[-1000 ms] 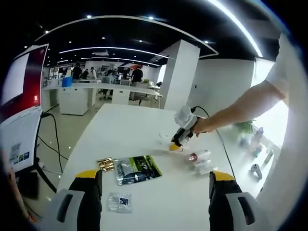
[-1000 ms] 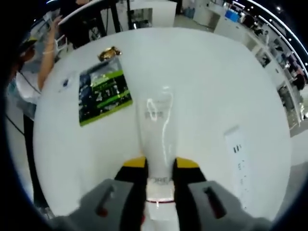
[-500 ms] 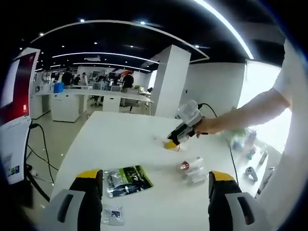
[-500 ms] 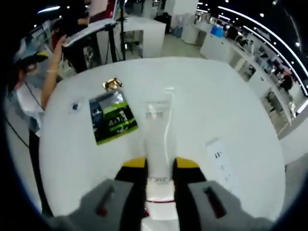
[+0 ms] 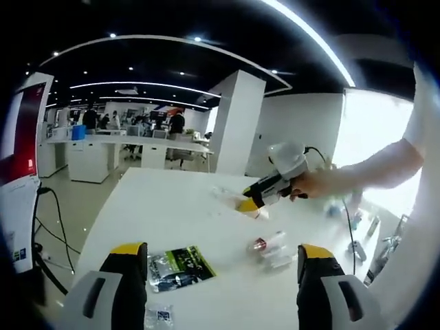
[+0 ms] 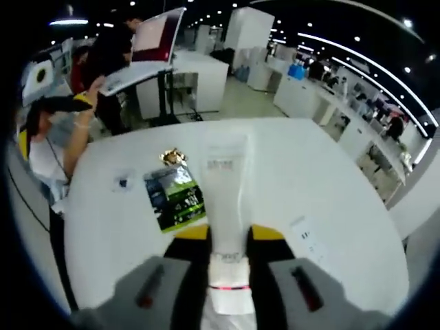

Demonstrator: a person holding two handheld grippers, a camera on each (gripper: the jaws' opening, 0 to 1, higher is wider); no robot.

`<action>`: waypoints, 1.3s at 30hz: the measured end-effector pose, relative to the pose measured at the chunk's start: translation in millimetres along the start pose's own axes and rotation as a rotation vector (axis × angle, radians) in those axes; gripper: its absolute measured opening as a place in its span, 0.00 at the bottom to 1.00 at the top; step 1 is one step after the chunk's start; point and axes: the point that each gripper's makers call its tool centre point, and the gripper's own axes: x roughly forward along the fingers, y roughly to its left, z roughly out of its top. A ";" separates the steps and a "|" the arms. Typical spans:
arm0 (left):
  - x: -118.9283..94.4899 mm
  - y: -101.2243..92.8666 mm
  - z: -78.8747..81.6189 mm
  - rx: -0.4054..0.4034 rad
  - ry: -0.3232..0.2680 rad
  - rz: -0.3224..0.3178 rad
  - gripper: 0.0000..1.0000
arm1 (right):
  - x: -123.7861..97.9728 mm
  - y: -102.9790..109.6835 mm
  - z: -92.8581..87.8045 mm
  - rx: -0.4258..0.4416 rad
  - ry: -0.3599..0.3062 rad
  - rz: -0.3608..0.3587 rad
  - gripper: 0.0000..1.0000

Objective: Arrange the skincare products in the storage area until every visible bottle or jar stands upright without overlapping.

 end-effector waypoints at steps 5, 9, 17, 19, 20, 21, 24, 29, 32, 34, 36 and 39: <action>-0.7 -1.6 2.3 0.008 -0.009 -0.006 0.93 | -13.6 10.8 13.0 -0.004 -0.039 -0.017 0.19; -0.2 -7.4 2.5 0.012 -0.007 -0.021 0.93 | -30.2 17.4 23.0 0.011 -0.083 -0.040 0.19; 8.9 -27.3 15.1 0.009 -0.032 -0.072 0.92 | -59.4 37.7 36.0 0.031 -0.157 -0.084 0.19; 10.7 -31.4 17.9 0.008 -0.040 -0.086 0.91 | -64.3 42.1 37.0 0.045 -0.173 -0.091 0.19; 11.2 -32.9 18.5 0.006 -0.042 -0.091 0.91 | -66.4 44.5 37.1 0.047 -0.179 -0.093 0.19; 12.3 -35.9 18.7 0.007 -0.041 -0.101 0.91 | -70.0 49.6 37.2 0.047 -0.182 -0.096 0.19; 14.0 -40.3 18.5 0.018 -0.037 -0.117 0.91 | -77.8 58.7 38.3 0.058 -0.201 -0.108 0.18; 16.6 -47.3 22.8 0.011 -0.048 -0.148 0.91 | -92.1 74.6 41.5 0.110 -0.257 -0.126 0.17; 17.9 -51.5 23.9 0.009 -0.051 -0.167 0.90 | -105.7 77.8 54.9 0.125 -0.358 -0.164 0.00; 21.2 -51.8 19.5 -0.002 -0.040 -0.179 0.90 | -95.6 71.9 33.9 0.121 -0.226 -0.209 0.00; 21.7 -47.4 8.4 0.002 -0.044 -0.166 0.87 | -70.7 76.2 2.0 0.137 -0.164 -0.173 0.00; 10.5 -51.4 -5.7 0.033 -0.011 -0.182 0.88 | -74.4 68.7 -16.5 0.244 -0.177 -0.216 0.00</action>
